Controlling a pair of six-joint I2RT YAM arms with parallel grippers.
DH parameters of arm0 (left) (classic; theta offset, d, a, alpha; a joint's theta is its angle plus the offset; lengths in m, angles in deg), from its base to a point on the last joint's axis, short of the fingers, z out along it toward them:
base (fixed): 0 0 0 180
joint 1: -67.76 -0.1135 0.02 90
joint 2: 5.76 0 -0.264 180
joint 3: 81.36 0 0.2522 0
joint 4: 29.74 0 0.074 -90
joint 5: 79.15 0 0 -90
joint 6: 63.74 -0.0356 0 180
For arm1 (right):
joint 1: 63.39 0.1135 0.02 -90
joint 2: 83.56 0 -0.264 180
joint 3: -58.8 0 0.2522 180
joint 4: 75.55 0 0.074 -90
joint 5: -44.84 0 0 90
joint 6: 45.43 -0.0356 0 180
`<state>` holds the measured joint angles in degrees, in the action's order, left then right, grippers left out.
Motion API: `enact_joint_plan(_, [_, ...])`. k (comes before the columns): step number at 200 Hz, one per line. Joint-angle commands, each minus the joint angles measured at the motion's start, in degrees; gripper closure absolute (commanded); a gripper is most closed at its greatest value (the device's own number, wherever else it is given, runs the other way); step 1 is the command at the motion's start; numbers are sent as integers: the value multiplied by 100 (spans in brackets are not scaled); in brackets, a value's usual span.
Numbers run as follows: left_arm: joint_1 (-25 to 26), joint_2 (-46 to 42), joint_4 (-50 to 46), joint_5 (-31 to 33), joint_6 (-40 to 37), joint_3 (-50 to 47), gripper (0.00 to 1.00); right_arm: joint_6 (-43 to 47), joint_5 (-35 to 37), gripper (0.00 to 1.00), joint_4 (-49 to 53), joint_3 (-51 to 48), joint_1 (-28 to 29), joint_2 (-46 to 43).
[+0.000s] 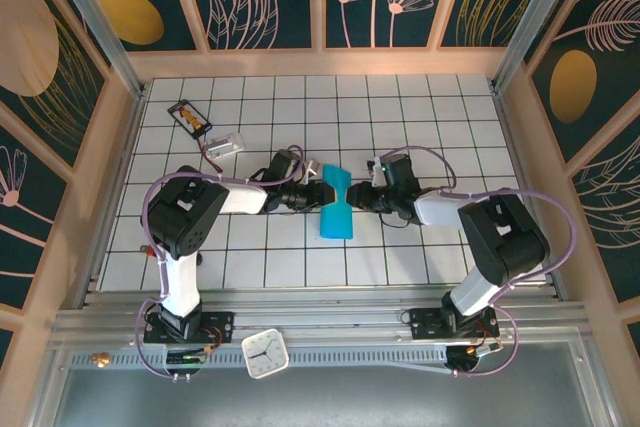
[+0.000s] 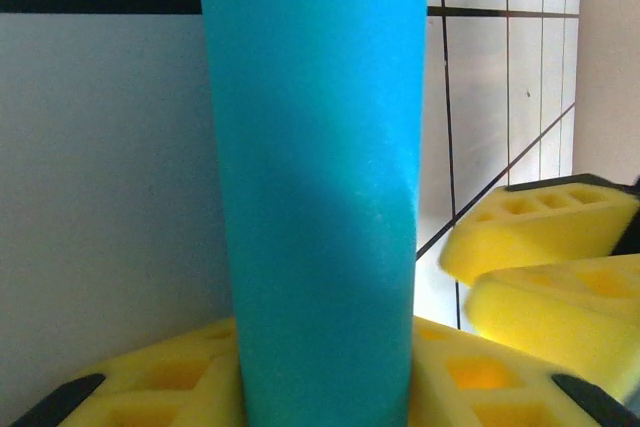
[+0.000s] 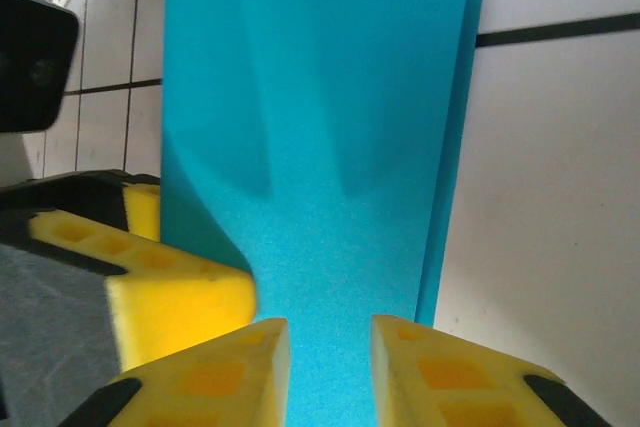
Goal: Fold a paper plane with a square sheet of paper (pick it up from the middle)
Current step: First fold in half a square sheet of paper at the center of the table.
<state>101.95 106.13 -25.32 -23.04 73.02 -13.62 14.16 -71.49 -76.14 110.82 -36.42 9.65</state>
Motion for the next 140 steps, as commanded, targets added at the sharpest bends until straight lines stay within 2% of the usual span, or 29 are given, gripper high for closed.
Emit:
enact_joint_plan(1, [-56, 103, -248, 653, -33, -147, 61, -26, -123, 74, -277, 203, 81, 249])
enact_joint_plan(49, [-58, 90, -251, 832, -10, -222, 57, 19, 42, 79, -220, 240, 98, 599])
enact_joint_plan(111, [-57, -362, -656, 1323, -190, -407, 35, 72, 293, 85, -121, 149, 96, 768])
enact_joint_plan(140, [-60, -528, -589, 1211, -52, -579, 34, 79, 299, 86, -137, 128, 95, 777])
